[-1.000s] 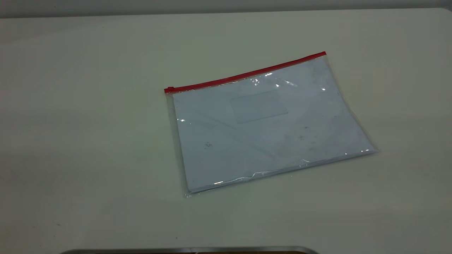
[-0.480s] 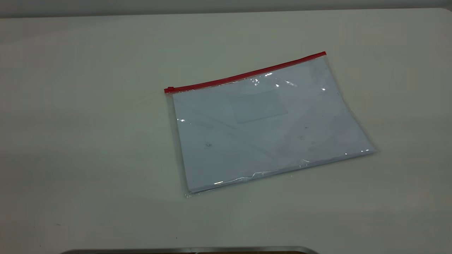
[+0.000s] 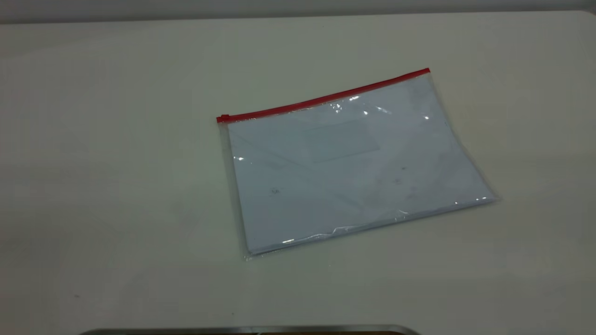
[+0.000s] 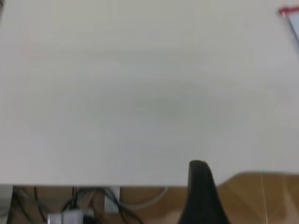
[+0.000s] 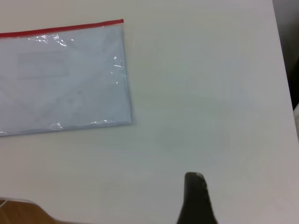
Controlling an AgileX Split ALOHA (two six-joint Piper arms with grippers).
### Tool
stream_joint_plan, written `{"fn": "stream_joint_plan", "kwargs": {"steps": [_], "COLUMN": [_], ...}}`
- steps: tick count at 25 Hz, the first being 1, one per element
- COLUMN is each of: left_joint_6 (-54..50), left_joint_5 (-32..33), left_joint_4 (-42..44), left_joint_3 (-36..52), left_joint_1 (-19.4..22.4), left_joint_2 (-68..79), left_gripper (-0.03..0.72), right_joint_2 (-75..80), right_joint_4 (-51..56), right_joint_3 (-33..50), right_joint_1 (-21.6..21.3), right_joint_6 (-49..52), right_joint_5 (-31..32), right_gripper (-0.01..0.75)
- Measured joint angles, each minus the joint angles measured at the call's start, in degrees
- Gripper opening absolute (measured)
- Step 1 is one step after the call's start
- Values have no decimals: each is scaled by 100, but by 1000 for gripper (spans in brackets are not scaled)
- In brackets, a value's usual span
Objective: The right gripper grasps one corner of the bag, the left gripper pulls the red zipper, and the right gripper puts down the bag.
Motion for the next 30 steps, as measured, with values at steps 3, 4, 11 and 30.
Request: {"fn": "stream_joint_plan", "kwargs": {"steps": [3, 4, 11, 30], "left_joint_6": [0, 0, 41, 35], "left_joint_5": [20, 34, 53, 53], "left_joint_4": [0, 0, 0, 0], "left_joint_3": [0, 0, 0, 0], "left_joint_1": [14, 14, 20, 20], "left_joint_2": [-324, -383, -403, -403], "left_gripper": [586, 586, 586, 586], "right_joint_2": [0, 0, 0, -313], "right_joint_4": [0, 0, 0, 0], "right_joint_3": [0, 0, 0, 0], "right_joint_1": [0, 0, 0, 0], "right_joint_6": [0, 0, 0, 4], "right_joint_5": [0, 0, 0, -5], "right_gripper": [579, 579, 579, 579]}}
